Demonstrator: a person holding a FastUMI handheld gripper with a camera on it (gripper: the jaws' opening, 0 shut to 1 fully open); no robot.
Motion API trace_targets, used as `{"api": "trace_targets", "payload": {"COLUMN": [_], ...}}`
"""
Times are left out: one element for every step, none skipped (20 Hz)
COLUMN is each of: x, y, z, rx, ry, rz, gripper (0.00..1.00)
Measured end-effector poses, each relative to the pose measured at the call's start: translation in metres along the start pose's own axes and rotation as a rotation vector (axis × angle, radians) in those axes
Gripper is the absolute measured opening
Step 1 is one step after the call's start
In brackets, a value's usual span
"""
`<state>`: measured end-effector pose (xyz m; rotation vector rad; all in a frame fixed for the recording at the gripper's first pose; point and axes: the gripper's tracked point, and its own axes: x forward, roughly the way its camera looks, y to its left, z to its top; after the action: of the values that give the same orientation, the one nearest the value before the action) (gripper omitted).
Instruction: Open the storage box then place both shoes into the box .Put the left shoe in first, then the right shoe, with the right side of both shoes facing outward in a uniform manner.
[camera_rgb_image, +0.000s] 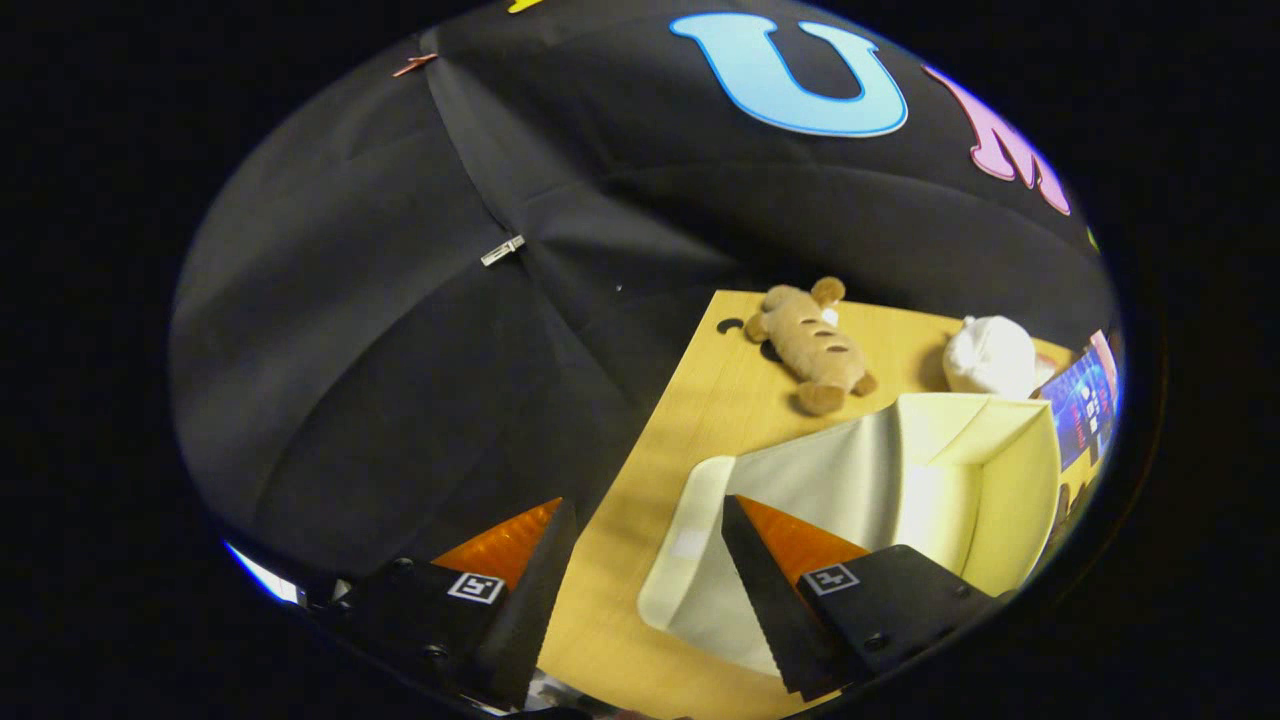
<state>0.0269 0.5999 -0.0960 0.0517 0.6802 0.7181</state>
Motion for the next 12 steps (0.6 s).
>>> {"api": "trace_targets", "payload": {"x": [-0.013, -0.028, -0.044, -0.062, -0.08, -0.097, -0.114, -0.135, -0.153, -0.171, -0.188, -0.204], "y": [-0.011, -0.025, -0.037, -0.052, -0.07, -0.089, -0.109, -0.127, -0.146, -0.168, -0.191, -0.213], "z": [0.005, 0.012, 0.019, 0.027, 0.034, 0.042, 0.049, 0.055, 0.059, 0.066, 0.072, 0.075], "rx": [-0.034, -0.064, -0.093, -0.122, -0.143, -0.153, -0.151, -0.139, -0.121, -0.109, -0.098, -0.097], "ry": [-0.036, -0.077, -0.123, -0.173, -0.221, -0.271, -0.316, -0.347, -0.381, -0.416, -0.449, -0.483], "rz": [-0.01, -0.027, -0.037, -0.05, -0.068, -0.089, -0.108, -0.116, -0.124, -0.141, -0.165, -0.186], "gripper": [0.95, 0.99, 0.99, 0.99, 0.99, 0.99, 0.99, 0.99, 0.99, 0.99, 0.99, 0.99]}}
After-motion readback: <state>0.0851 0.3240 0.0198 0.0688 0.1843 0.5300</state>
